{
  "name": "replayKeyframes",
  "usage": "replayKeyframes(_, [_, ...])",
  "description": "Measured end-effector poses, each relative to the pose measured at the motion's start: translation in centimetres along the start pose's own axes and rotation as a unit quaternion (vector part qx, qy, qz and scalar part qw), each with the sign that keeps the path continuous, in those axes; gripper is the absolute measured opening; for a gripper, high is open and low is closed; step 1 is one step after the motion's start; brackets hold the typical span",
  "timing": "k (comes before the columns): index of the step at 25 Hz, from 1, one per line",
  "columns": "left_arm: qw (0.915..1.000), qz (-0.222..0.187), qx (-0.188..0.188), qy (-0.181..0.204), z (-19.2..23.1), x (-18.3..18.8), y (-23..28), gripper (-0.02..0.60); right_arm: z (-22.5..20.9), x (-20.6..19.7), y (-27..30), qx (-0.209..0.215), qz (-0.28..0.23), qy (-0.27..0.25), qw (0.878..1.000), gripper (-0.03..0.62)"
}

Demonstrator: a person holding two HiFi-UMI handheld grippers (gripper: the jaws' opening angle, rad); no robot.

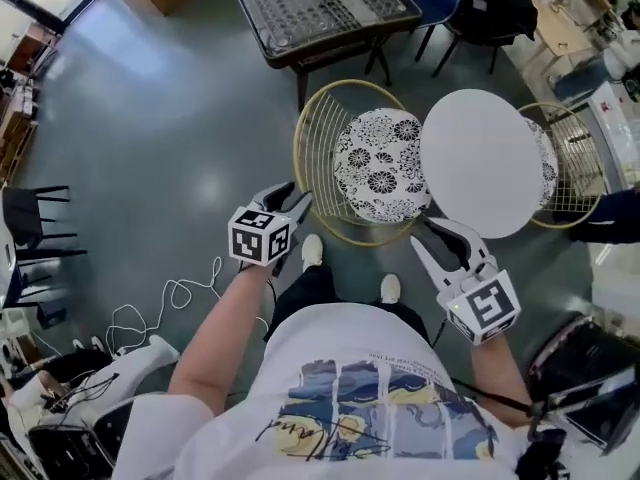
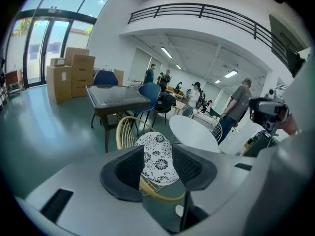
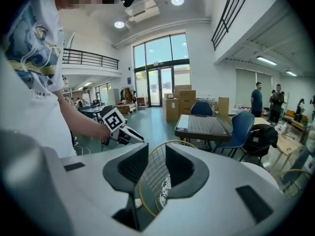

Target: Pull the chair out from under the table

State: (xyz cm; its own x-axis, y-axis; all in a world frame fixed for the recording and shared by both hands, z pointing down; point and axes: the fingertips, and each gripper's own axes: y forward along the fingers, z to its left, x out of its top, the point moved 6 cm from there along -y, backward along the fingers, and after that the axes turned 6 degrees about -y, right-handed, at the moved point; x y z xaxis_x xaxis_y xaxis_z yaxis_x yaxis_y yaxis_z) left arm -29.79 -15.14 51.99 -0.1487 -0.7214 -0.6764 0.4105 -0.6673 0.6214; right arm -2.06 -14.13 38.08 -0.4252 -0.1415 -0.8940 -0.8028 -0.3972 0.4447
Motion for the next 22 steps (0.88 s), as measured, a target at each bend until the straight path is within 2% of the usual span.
replayKeyframes(2, [0.9995, 0.028, -0.010, 0.008, 3.0, 1.2, 2.4, 0.167, -0.2, 1.2, 2.1, -0.028, 0.012, 0.011, 0.999, 0.094])
replayKeyframes(6, [0.9976, 0.067, -0.006, 0.016, 8.7, 2.7, 7.6, 0.181, -0.5, 2.3, 5.0, -0.074, 0.031, 0.030, 0.996, 0.094])
replayKeyframes(11, [0.9931, 0.116, 0.008, -0.008, 13.3, 2.0, 13.7, 0.190, 1.2, 1.6, 4.9, -0.119, 0.071, 0.066, 0.988, 0.094])
replayKeyframes(16, [0.9856, 0.158, -0.017, -0.057, 14.5, 1.0, 18.4, 0.210, 1.5, 1.0, 3.8, -0.155, 0.089, 0.088, 0.980, 0.094])
replayKeyframes(19, [0.9772, 0.190, -0.015, -0.092, 14.5, 0.0, 20.0, 0.207, 1.8, 0.9, 2.6, -0.177, 0.094, 0.099, 0.975, 0.094])
replayKeyframes(20, [0.9747, 0.197, -0.008, -0.105, 14.5, -0.2, 20.2, 0.195, 1.9, 0.8, 2.3, -0.183, 0.095, 0.102, 0.973, 0.094])
replayKeyframes(22, [0.9732, 0.202, 0.019, -0.109, 14.5, -0.1, 20.2, 0.128, 1.9, 0.5, 1.8, -0.192, 0.096, 0.108, 0.971, 0.094])
